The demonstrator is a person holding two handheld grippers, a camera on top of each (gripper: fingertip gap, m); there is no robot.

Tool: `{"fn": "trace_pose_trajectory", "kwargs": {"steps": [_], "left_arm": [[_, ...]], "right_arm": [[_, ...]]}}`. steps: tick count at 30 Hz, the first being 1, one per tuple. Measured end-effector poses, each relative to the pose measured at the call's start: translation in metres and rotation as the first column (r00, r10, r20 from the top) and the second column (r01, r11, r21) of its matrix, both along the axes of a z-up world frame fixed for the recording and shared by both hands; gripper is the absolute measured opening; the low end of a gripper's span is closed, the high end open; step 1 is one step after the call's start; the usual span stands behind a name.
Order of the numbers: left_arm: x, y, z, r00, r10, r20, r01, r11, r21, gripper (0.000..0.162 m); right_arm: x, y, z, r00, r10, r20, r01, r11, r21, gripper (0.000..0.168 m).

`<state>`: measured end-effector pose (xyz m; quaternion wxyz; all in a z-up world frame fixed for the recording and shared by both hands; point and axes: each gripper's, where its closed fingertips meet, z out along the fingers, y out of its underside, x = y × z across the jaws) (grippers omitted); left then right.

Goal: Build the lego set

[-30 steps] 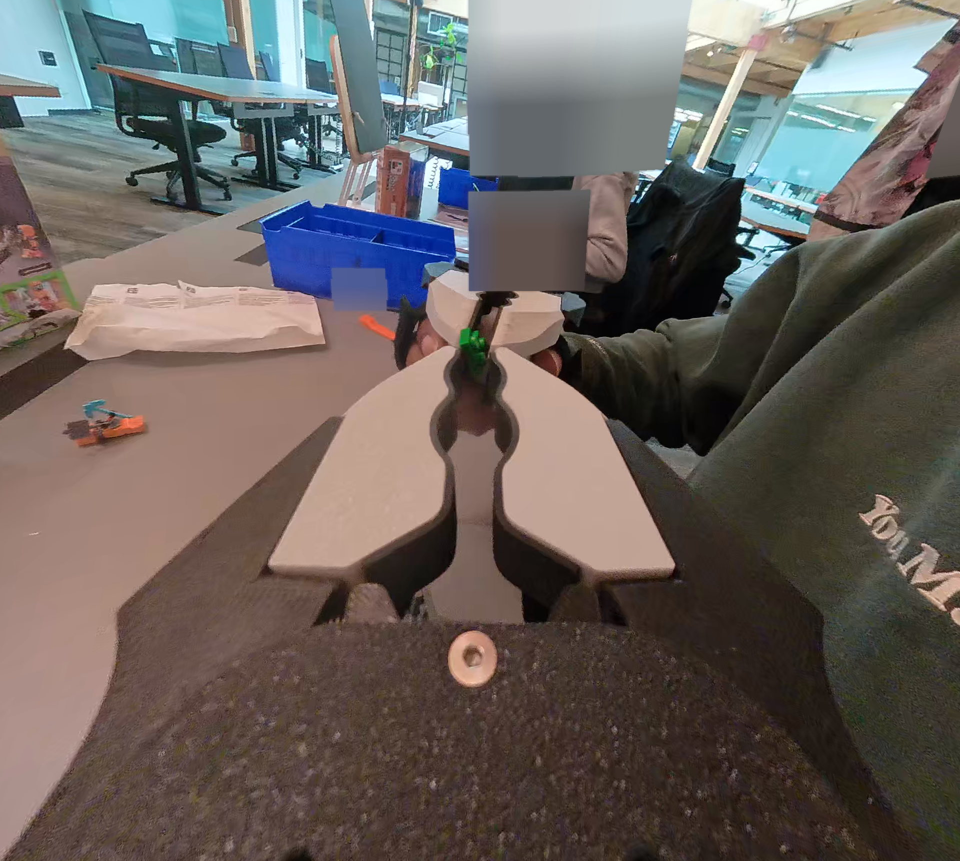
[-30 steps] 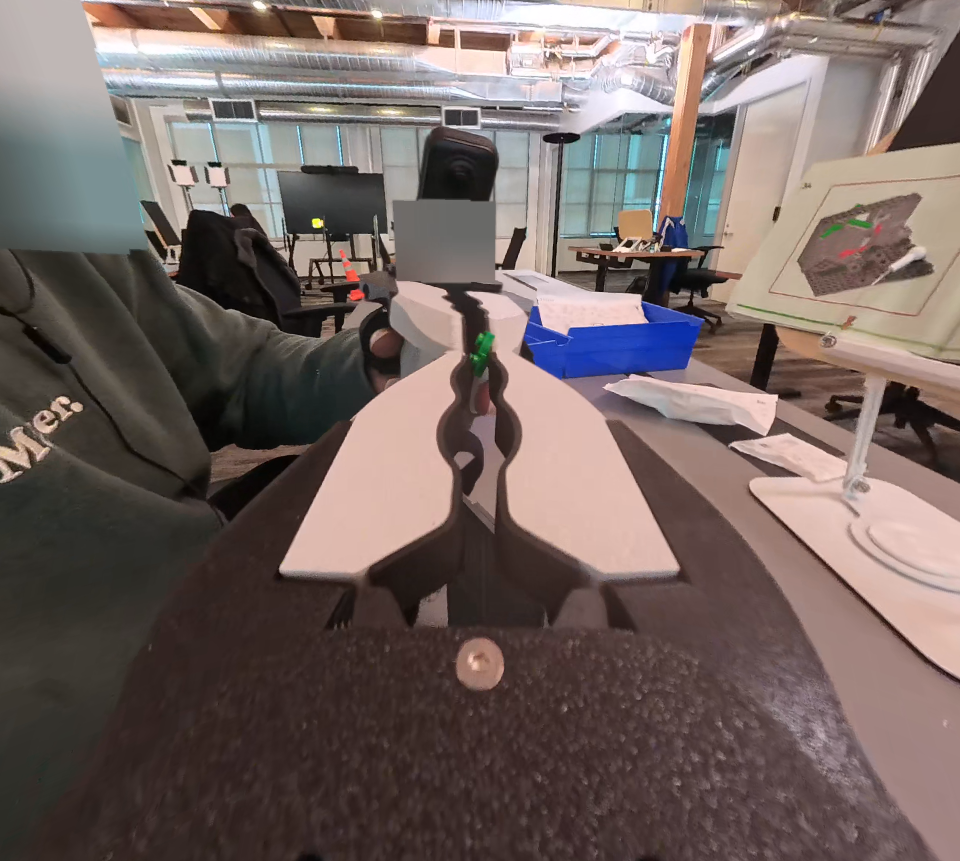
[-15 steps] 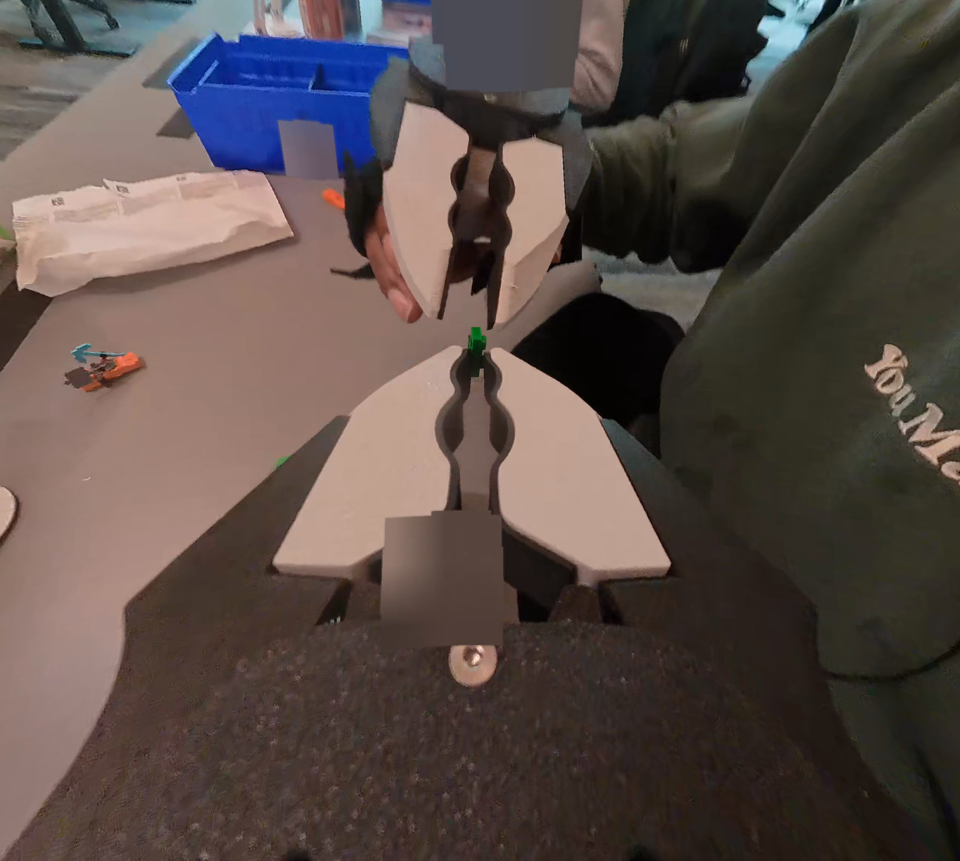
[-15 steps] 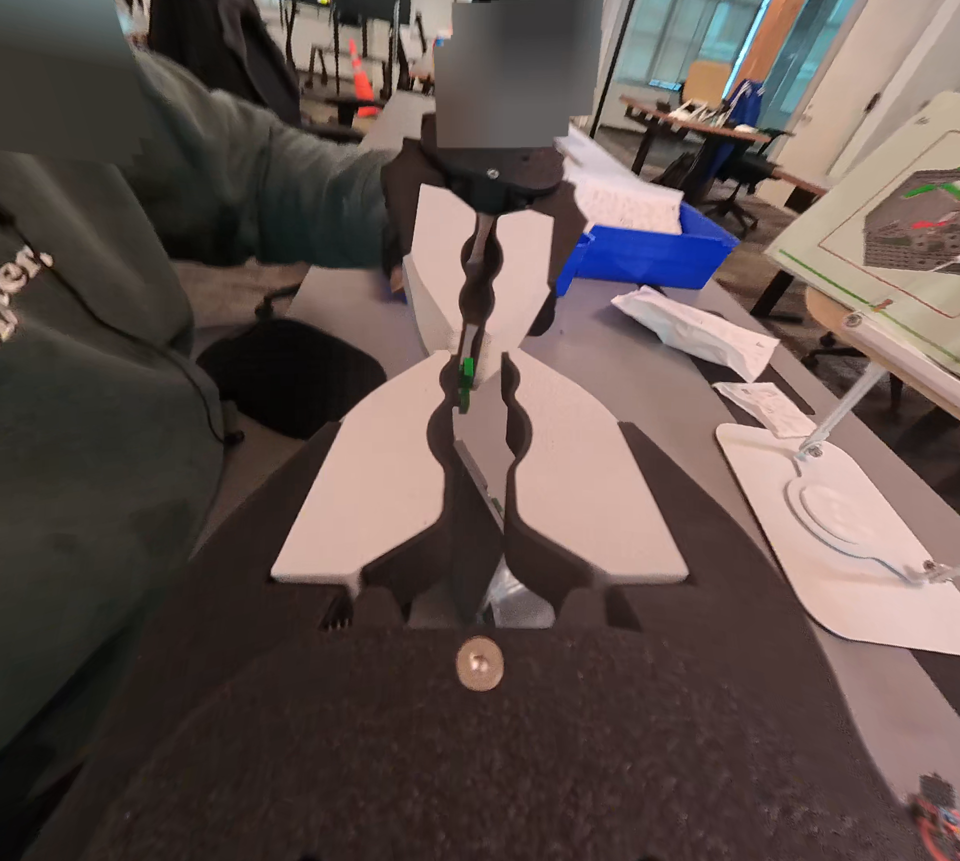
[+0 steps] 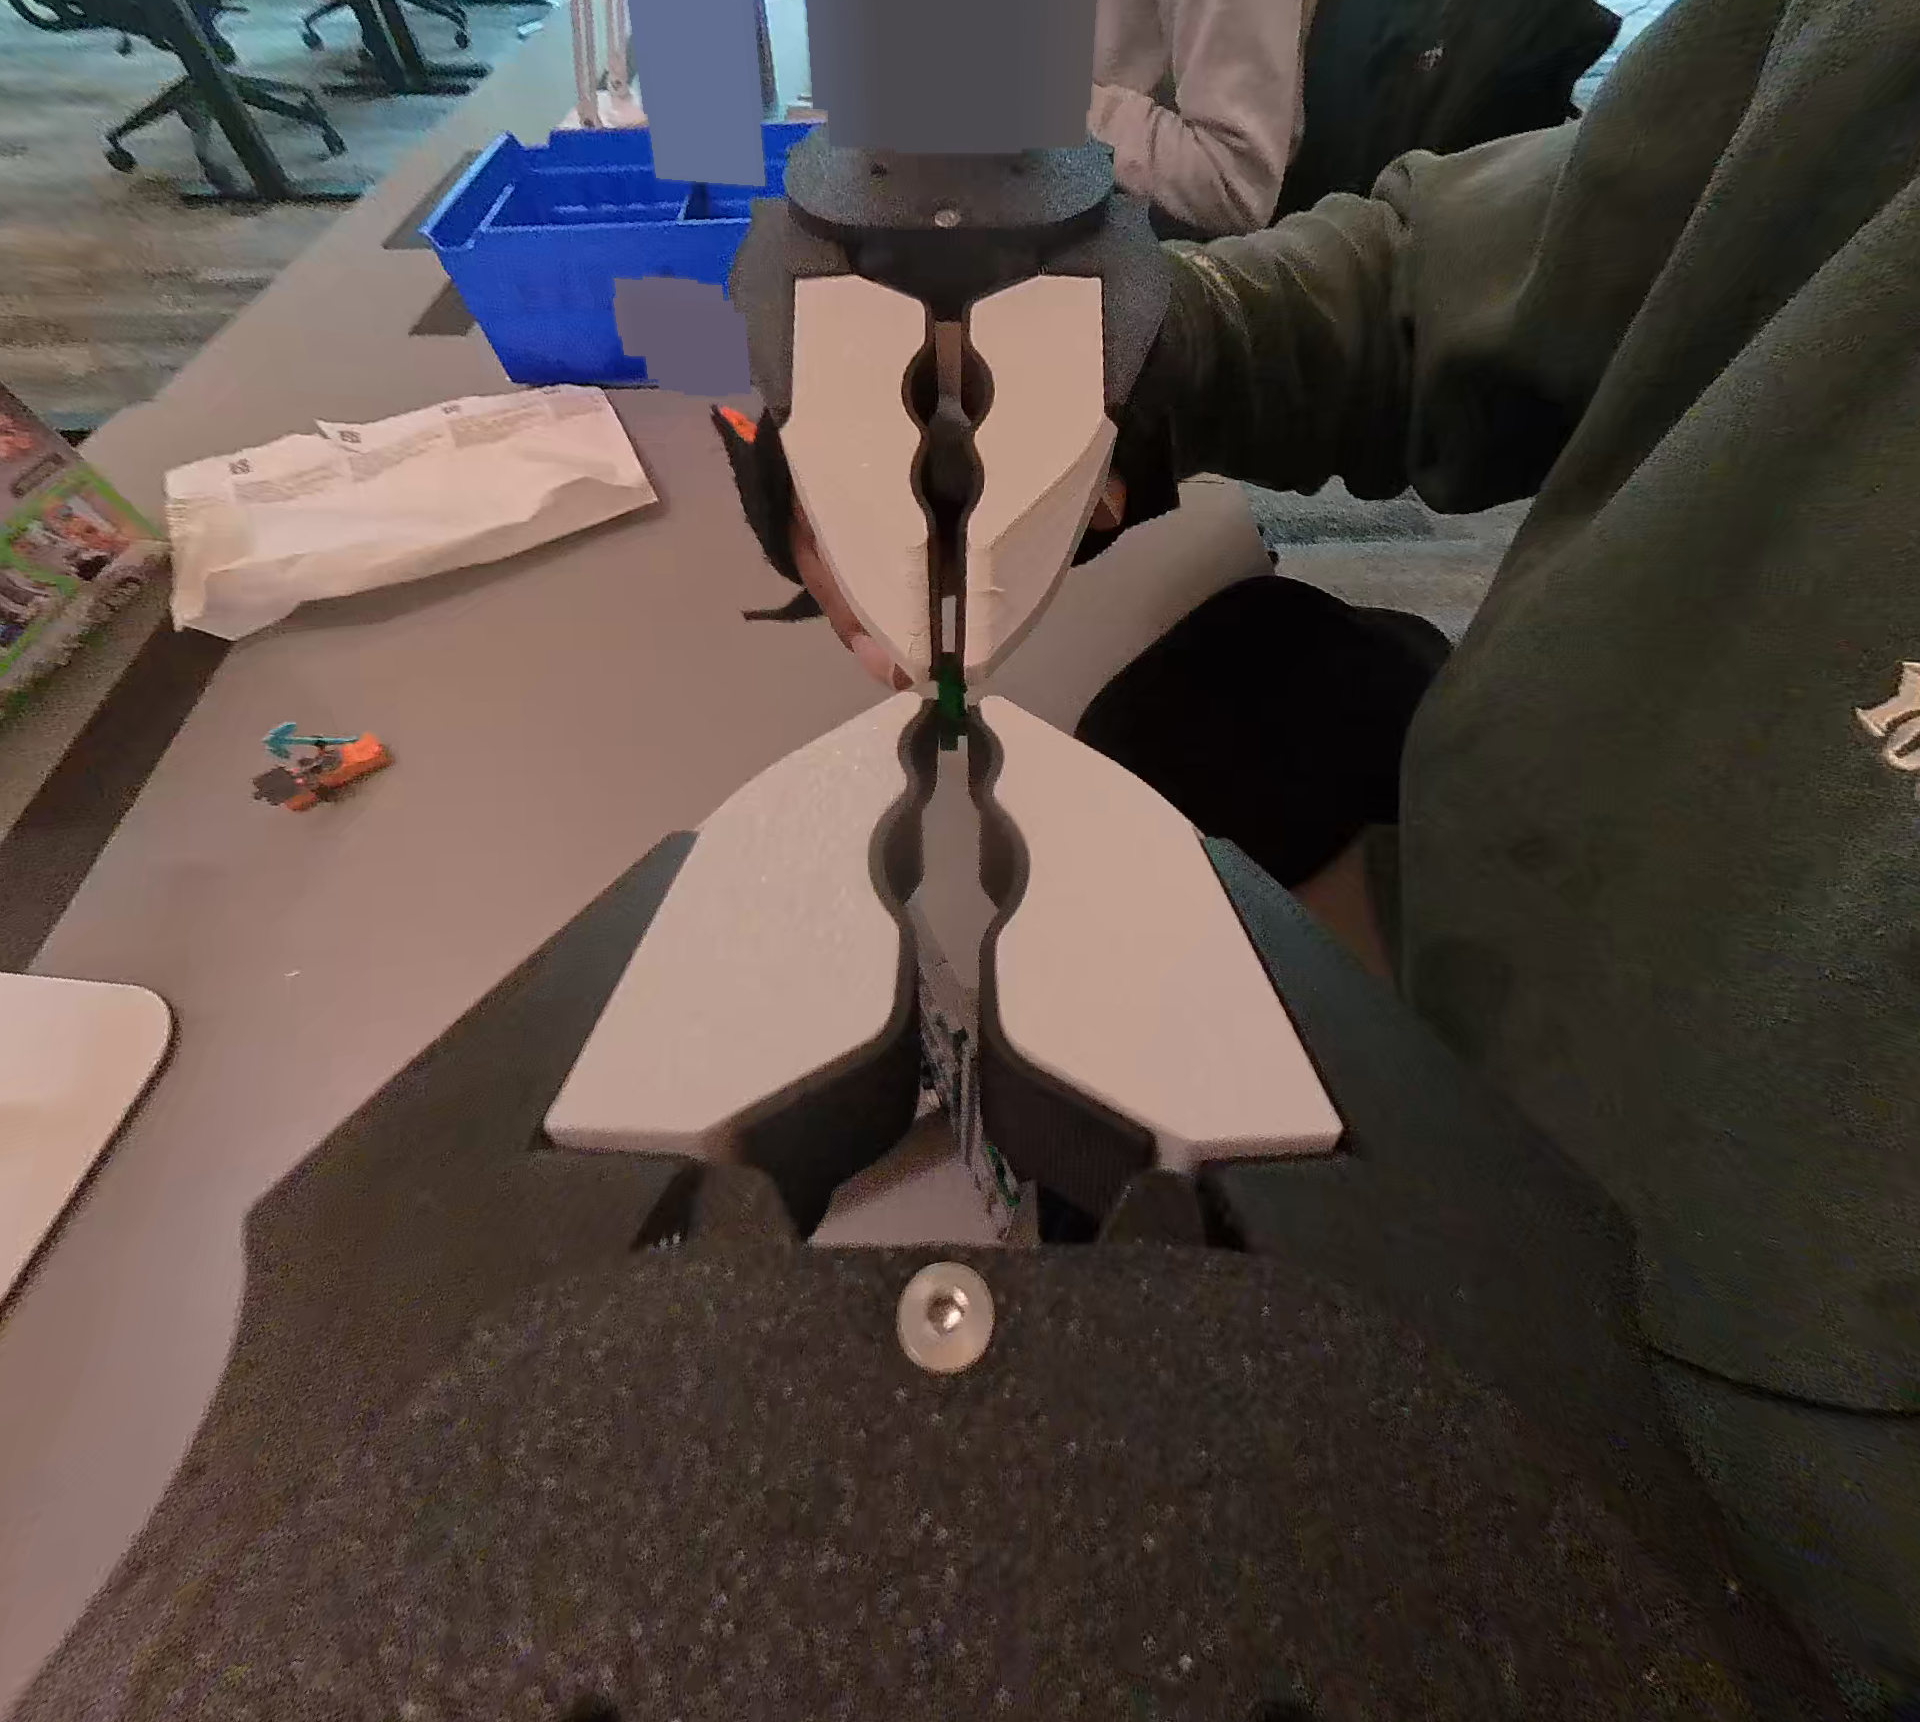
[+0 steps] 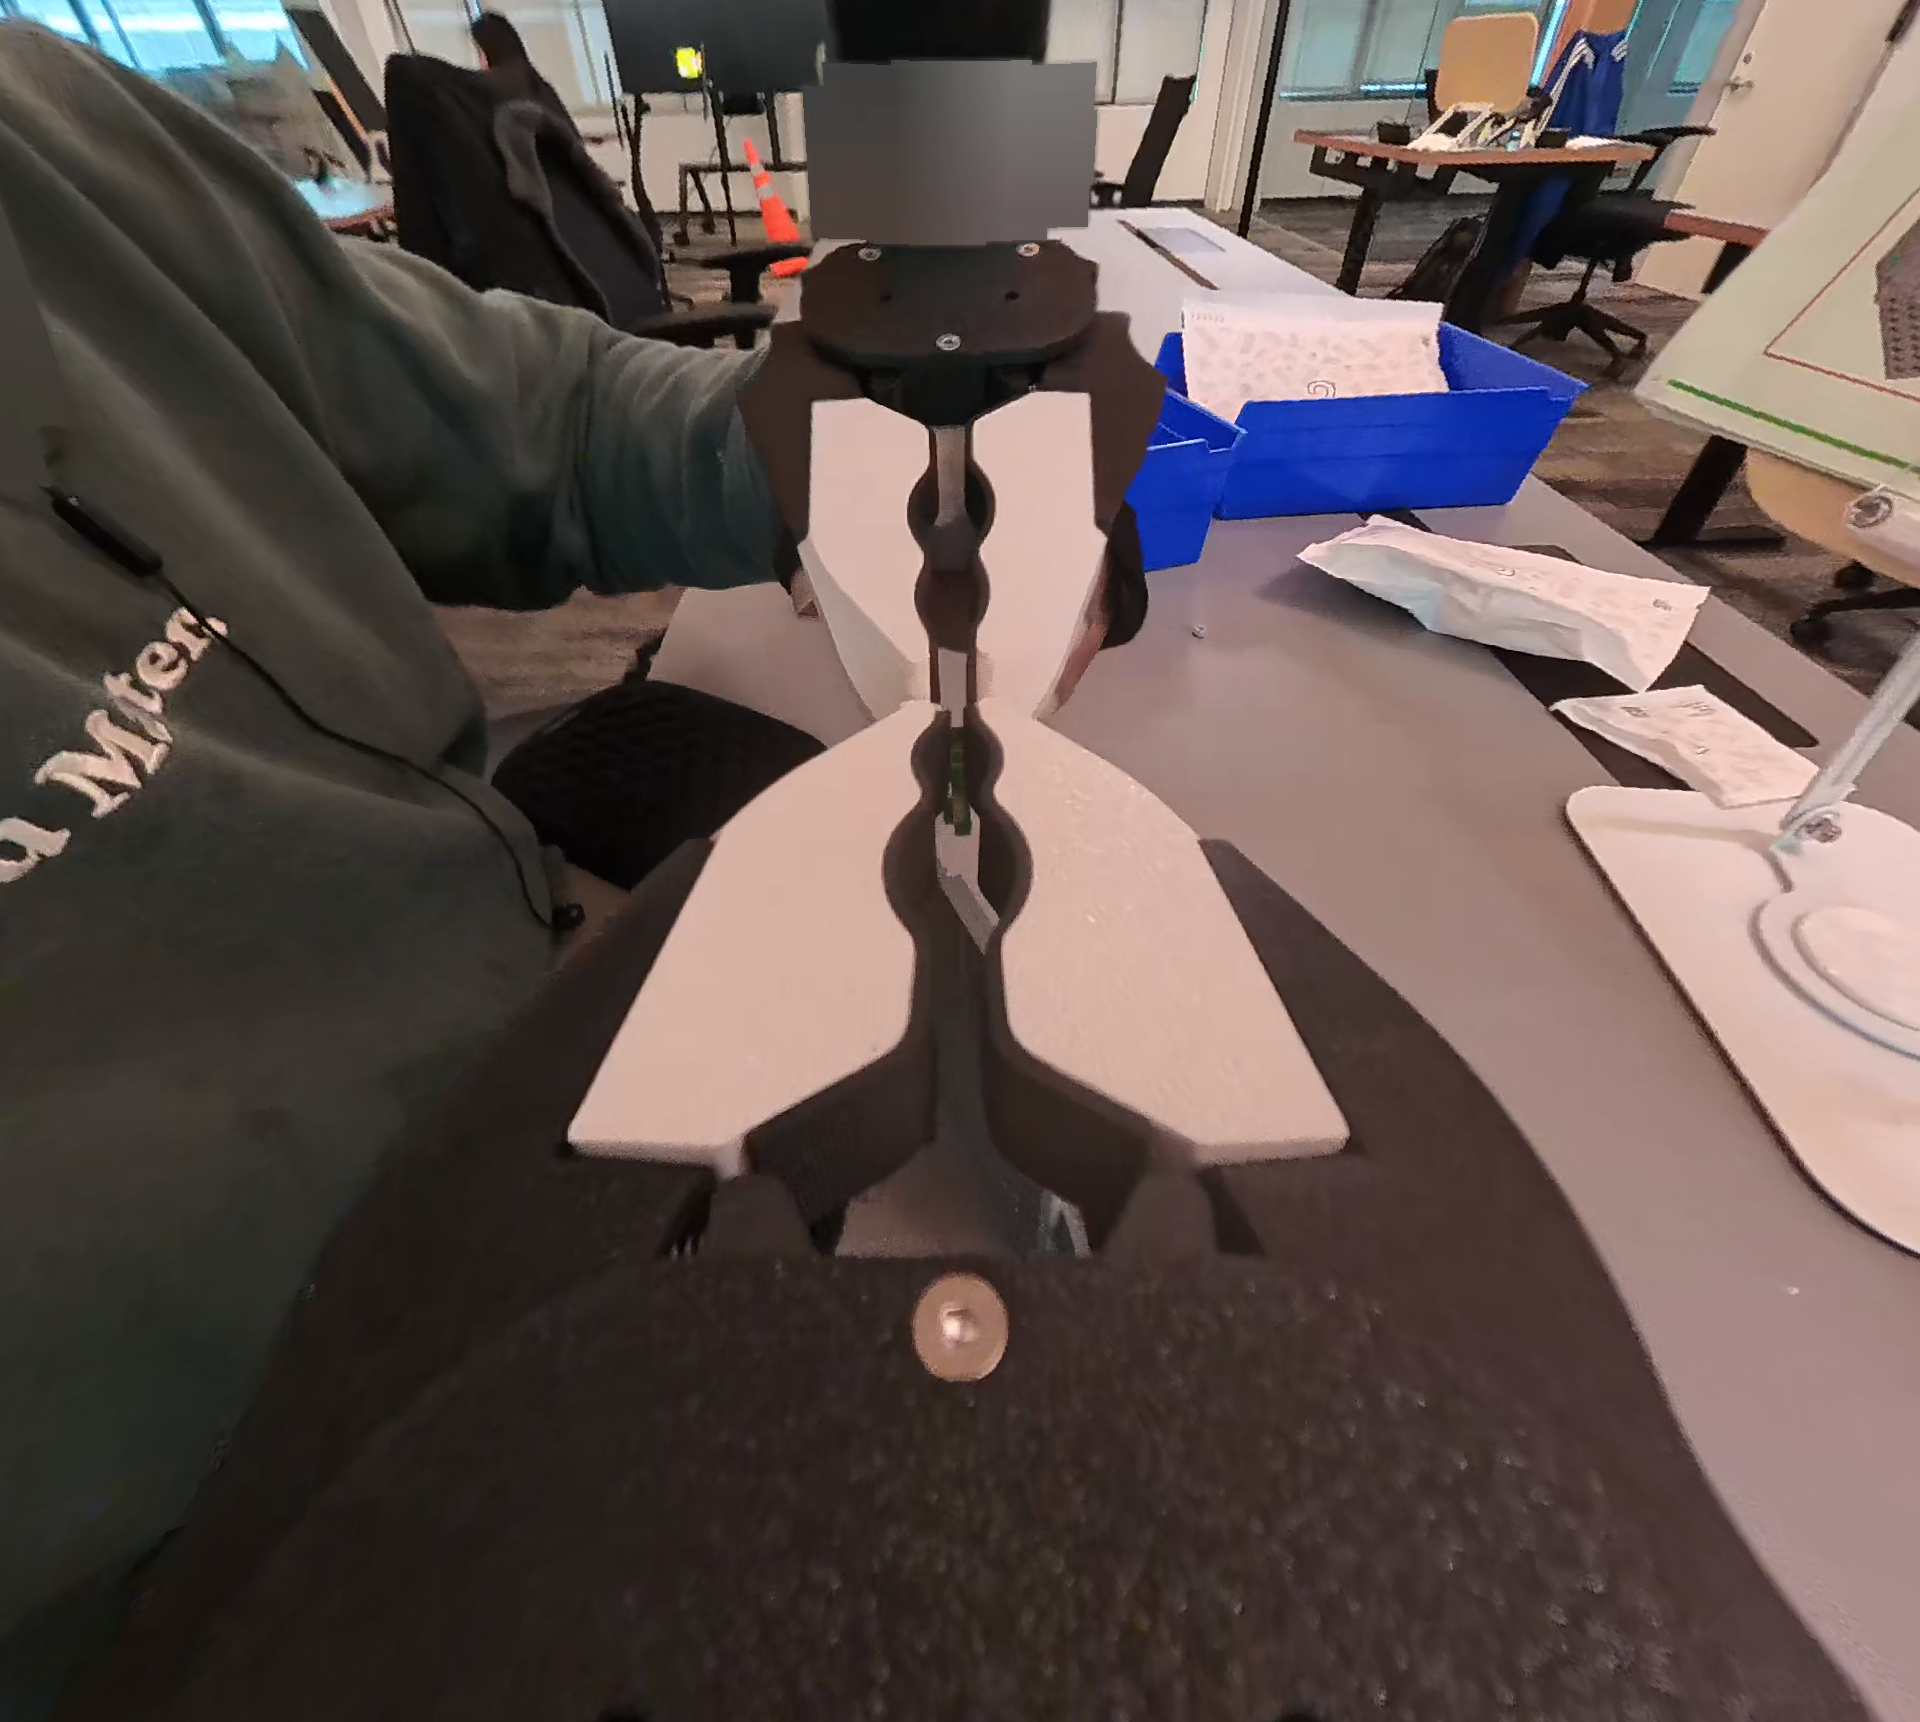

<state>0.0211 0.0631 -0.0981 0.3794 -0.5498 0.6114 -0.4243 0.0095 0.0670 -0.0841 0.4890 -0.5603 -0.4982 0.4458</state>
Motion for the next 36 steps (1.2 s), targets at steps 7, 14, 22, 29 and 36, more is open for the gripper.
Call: {"fn": "trace_pose_trajectory", "kwargs": {"steps": [7, 14, 22, 29, 36], "left_arm": [[-0.003, 0.01, 0.002, 0.996, 0.074, 0.049, -0.078, 0.993, 0.085, 0.01], [-0.003, 0.017, 0.003, 0.986, 0.141, 0.087, -0.156, 0.968, 0.196, 0.014], [0.002, 0.032, -0.011, 0.969, 0.233, 0.079, -0.246, 0.908, 0.338, 0.017], [0.01, 0.035, -0.017, 0.956, 0.264, 0.128, -0.293, 0.891, 0.348, 0.017], [0.004, 0.032, -0.019, 0.967, 0.232, 0.105, -0.249, 0.95, 0.189, 0.013]], "right_arm": [[0.003, 0.01, 0.001, 0.997, -0.037, -0.069, 0.032, 0.997, -0.077, 0.002], [0.011, 0.024, 0.004, 0.984, -0.093, -0.153, 0.061, 0.978, -0.2, 0.002], [0.013, 0.037, -0.007, 0.962, -0.153, -0.225, 0.06, 0.926, -0.374, 0.002], [0.008, 0.038, -0.009, 0.959, -0.142, -0.246, 0.032, 0.914, -0.404, 0.002], [0.008, 0.029, -0.016, 0.996, -0.034, -0.085, 0.006, 0.951, -0.31, 0.002]]}}
